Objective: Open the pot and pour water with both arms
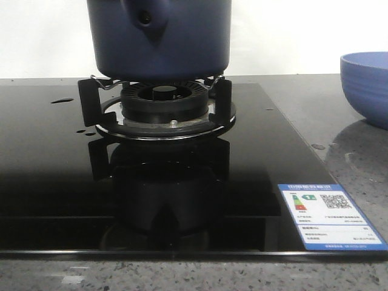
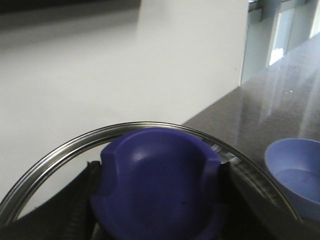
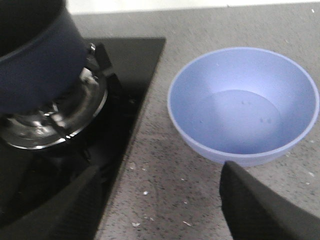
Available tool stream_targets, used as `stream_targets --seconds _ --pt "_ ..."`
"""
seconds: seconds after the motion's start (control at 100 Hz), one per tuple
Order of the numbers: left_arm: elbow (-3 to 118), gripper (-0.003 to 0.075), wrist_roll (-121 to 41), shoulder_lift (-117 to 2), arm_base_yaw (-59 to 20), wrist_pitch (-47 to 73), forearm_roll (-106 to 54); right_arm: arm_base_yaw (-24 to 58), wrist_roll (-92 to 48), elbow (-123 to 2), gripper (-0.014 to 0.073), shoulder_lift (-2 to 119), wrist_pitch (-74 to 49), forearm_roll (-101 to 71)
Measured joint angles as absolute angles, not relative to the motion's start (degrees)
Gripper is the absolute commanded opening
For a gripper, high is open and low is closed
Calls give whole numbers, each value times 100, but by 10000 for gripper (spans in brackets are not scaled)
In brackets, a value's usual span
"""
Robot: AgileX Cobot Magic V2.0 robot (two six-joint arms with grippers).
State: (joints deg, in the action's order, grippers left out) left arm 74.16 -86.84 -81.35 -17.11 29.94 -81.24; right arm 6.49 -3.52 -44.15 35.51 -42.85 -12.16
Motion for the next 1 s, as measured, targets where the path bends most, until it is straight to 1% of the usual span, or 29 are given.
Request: stream_targets --seconds 0.25,0.38,0.47,0.63,0.78,0.92,0.96,1.0 --pt "7416 317 -8684 -7569 -778 3021 -8111 649 320 -5991 455 5341 -5248 34" --pt "7419 317 -8684 -7392 -543 3069 -8111 638 596 -6828 455 6244 -5806 715" --pt "7429 317 -8662 -7367 -490 3115 -8111 457 655 -7210 455 6828 -6137 854" --pt "7429 317 -8574 -7367 -477 3143 -8026 -251 492 -7354 455 7670 -6227 607" --pt "7429 317 -8536 -7367 -477 3157 -7942 -997 85 -7359 455 8294 -6208 -103" --pt "7429 317 -8528 -7367 -477 2990 -7867 -1310 -158 -7368 454 8694 -6133 -617" --pt "7429 317 -8528 -7367 -477 2937 -7858 -1324 -185 -7368 440 8801 -6133 -677" --pt "7429 317 -8528 -7367 -477 2866 -7858 -1332 -208 -7368 398 8884 -6133 -717"
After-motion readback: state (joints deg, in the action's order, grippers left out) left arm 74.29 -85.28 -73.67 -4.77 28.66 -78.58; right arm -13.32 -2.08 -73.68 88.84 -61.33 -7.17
